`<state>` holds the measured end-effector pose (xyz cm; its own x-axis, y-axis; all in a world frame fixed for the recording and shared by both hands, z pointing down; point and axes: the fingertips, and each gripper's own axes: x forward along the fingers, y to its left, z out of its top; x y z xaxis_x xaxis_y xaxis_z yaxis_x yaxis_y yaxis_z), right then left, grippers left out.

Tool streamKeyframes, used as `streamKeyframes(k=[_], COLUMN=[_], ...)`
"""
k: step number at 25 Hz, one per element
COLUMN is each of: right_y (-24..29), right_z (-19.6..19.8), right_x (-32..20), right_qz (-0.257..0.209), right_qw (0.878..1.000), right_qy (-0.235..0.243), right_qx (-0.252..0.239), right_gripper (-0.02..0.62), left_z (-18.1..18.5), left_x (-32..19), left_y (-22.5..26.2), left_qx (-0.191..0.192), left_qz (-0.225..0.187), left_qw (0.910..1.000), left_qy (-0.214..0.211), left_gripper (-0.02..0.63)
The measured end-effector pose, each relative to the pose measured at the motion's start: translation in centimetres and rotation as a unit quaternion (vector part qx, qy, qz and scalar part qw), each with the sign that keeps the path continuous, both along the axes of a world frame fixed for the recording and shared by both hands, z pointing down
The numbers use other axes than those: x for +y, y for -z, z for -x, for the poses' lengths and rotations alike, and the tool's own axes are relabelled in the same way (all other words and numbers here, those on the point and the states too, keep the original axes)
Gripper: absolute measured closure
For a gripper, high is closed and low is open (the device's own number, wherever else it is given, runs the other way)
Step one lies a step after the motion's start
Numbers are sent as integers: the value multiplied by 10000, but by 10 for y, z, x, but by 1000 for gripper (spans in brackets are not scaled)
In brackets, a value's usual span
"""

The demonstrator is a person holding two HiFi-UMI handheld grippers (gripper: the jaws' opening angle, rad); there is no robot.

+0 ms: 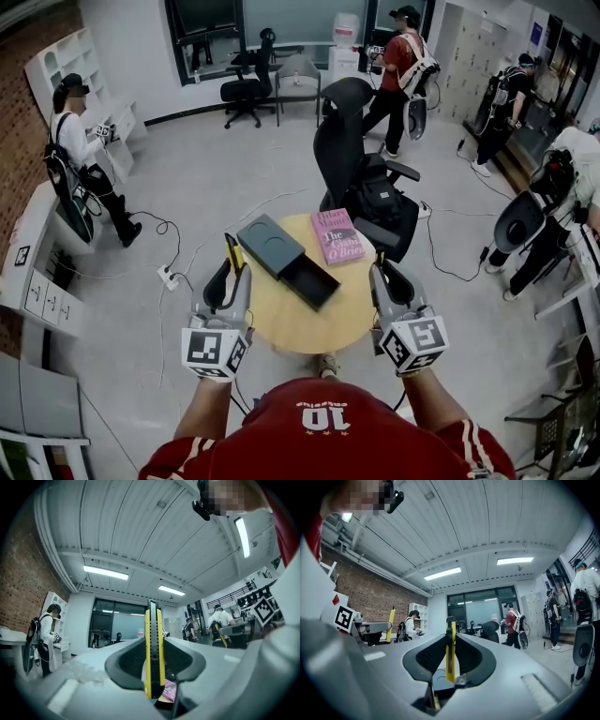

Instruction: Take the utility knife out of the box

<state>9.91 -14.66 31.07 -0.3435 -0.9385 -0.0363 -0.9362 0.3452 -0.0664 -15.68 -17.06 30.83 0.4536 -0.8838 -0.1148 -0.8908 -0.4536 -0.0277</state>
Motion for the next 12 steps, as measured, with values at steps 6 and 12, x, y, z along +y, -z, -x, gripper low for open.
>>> streamKeyframes(k=[6,12], right_y=[-3,-5], right_z=[-1,5], right_x=[-2,-2], right_qz=[59,93], right_qw=[10000,9999], right_qy=[10,66], right_qx=[30,53], right_gripper=[537,537], left_z=[-9,-12], left_x=[0,3], left_y=[-5,-7], left_qx=[-74,-60], left_qz=[56,62], left_qw=[9999,9998], left_qy=[-106,-167], left_gripper=[479,479])
